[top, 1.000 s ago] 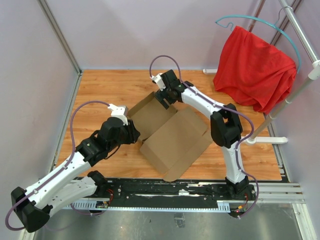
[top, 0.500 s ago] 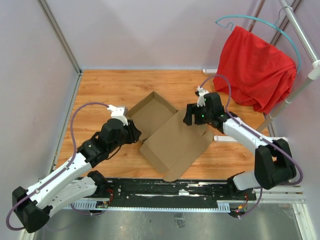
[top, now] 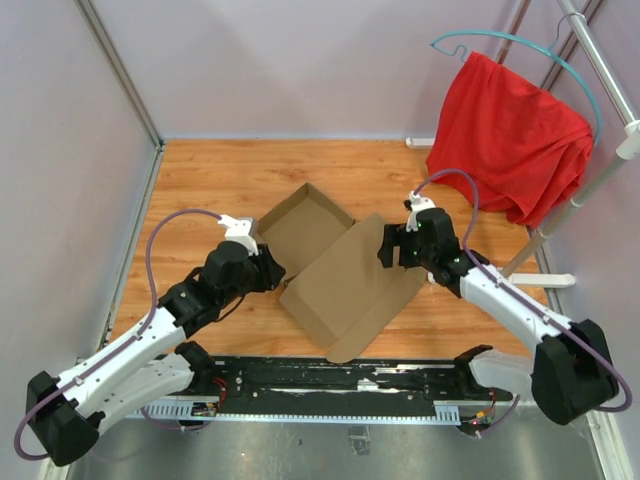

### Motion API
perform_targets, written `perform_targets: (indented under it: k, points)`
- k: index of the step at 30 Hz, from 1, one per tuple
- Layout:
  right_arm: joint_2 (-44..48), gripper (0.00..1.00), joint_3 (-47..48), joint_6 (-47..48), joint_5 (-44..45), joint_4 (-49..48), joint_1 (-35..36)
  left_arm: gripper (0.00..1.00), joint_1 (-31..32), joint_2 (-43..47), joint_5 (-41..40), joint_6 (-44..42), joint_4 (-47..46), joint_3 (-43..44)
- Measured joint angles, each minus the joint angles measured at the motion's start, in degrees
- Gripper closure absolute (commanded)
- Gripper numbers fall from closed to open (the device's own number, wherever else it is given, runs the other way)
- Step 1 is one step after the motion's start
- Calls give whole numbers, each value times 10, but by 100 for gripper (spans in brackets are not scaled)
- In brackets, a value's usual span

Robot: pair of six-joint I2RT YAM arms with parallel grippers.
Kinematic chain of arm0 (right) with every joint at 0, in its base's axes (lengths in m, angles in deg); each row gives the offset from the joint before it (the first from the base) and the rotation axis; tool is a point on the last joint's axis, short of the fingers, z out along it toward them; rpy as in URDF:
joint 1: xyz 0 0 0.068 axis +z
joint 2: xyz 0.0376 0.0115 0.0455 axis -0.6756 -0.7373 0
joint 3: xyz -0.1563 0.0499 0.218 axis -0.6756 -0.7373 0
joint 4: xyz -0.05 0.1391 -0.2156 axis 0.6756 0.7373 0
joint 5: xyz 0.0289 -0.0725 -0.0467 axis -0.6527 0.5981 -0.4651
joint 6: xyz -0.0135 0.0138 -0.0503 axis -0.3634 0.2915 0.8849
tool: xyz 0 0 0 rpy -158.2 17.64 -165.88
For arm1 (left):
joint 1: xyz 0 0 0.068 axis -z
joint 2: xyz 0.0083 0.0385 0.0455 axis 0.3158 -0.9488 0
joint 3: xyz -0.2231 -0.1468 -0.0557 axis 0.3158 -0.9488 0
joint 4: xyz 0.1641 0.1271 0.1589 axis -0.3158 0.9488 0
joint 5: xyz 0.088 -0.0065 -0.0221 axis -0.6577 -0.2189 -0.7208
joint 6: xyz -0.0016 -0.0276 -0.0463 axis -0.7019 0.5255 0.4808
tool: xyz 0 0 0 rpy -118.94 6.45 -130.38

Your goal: Fold the paper box

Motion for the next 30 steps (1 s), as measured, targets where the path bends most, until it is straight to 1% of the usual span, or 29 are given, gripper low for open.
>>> perform_targets:
  k: [2, 5, 7, 11, 19, 21, 26, 30]
  points:
    - [-32, 25, 17, 16, 0, 0, -29, 59, 0, 2, 2, 0, 1, 0]
    - [-106, 33, 61, 42, -24, 2, -83, 59, 0, 8, 6, 2, 5, 0]
    - [-150, 34, 88, 56, -38, 7, -103, 59, 0, 14, 7, 3, 9, 0]
    - [-191, 32, 106, 75, -73, 8, -107, 59, 0, 30, 5, 4, 16, 0]
    - [-232, 37, 111, 97, -114, 9, -107, 59, 0, 26, 6, 4, 20, 0]
    - [-234, 36, 111, 100, -117, 10, -107, 59, 0, 26, 7, 4, 20, 0]
    - [-232, 18, 120, 105, -104, 15, -107, 59, 0, 26, 7, 4, 21, 0]
    - [-230, 16, 134, 110, -83, 21, -107, 59, 0, 27, 7, 4, 23, 0]
